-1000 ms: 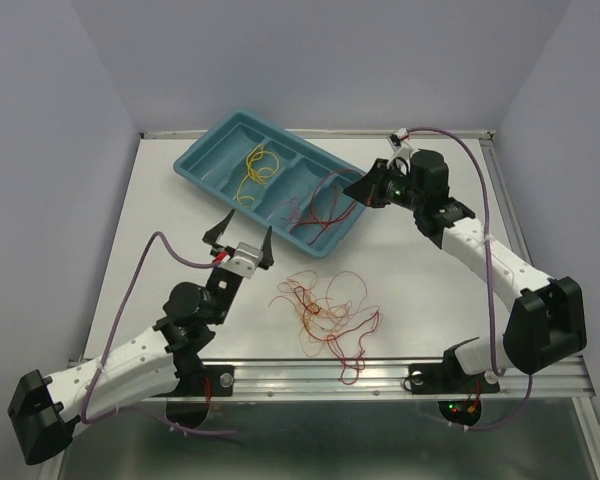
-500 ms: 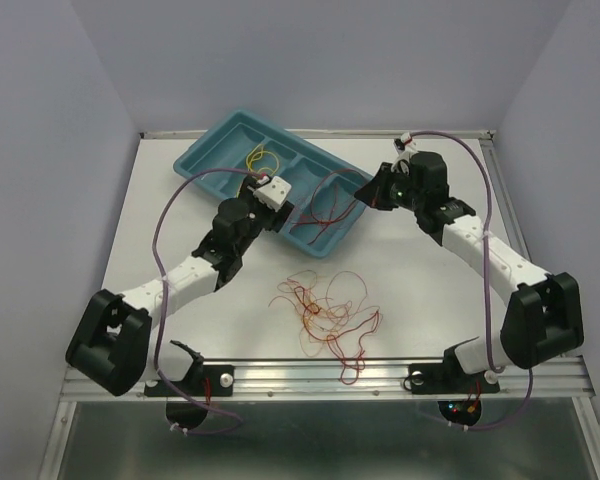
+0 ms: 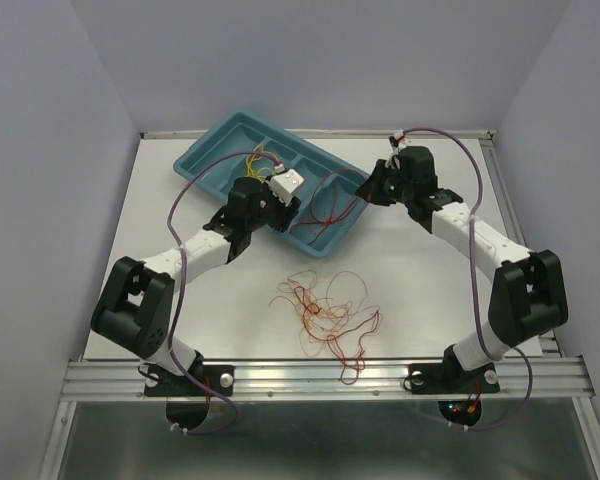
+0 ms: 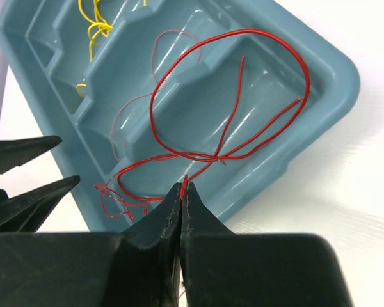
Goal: Untangle the cables
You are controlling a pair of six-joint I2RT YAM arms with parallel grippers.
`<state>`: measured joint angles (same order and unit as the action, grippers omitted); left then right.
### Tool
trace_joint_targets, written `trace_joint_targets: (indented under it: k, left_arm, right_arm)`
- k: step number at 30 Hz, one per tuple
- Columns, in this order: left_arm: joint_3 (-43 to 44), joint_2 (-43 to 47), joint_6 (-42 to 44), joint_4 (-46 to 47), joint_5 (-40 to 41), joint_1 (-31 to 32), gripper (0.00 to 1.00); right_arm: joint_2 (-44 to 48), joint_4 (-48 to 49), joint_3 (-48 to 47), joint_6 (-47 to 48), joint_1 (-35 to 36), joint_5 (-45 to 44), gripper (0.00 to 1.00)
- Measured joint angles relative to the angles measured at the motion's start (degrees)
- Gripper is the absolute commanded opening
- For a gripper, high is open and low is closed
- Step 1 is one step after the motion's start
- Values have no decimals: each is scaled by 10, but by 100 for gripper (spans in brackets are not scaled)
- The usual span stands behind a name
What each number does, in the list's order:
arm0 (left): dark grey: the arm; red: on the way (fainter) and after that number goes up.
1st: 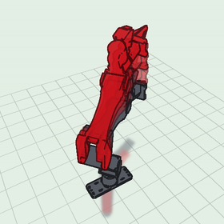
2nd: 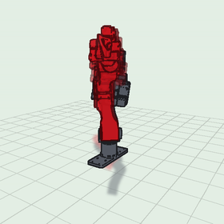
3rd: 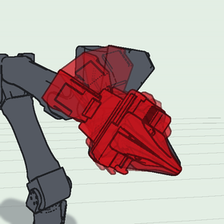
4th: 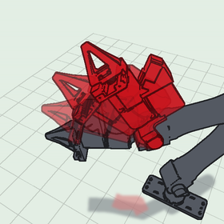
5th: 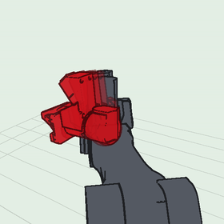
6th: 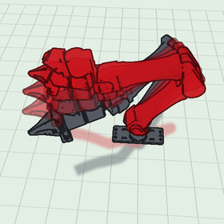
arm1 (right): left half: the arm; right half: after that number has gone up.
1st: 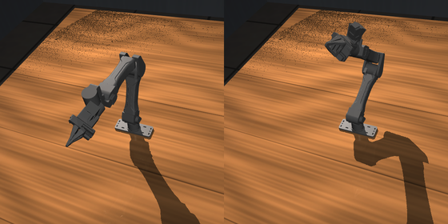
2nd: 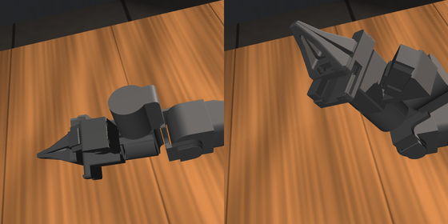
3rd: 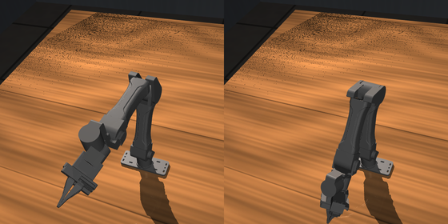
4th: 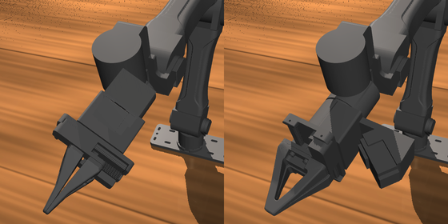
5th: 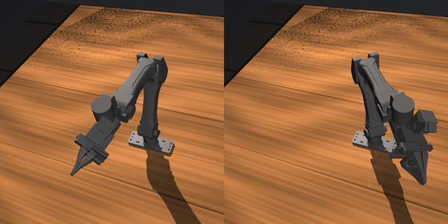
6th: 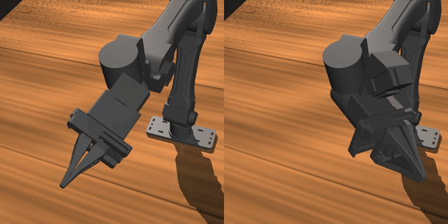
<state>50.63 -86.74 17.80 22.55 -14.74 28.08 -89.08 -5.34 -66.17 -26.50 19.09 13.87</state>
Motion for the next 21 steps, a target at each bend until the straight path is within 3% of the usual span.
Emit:
trace_joint_targets:
  k: [6, 14, 21]
  left_arm:
    - [40, -25, -1, -84, -75, -12, 46]
    - [76, -83, 1, -140, -130, -11, 43]
    - [82, -98, 5, -158, -132, 8, 41]
  right_arm:
    - [-6, -7, -9, 2, 0, -31, 1]
    - [-90, -6, -90, -3, 0, -44, 1]
    - [-189, -6, -131, -8, 17, -93, 1]
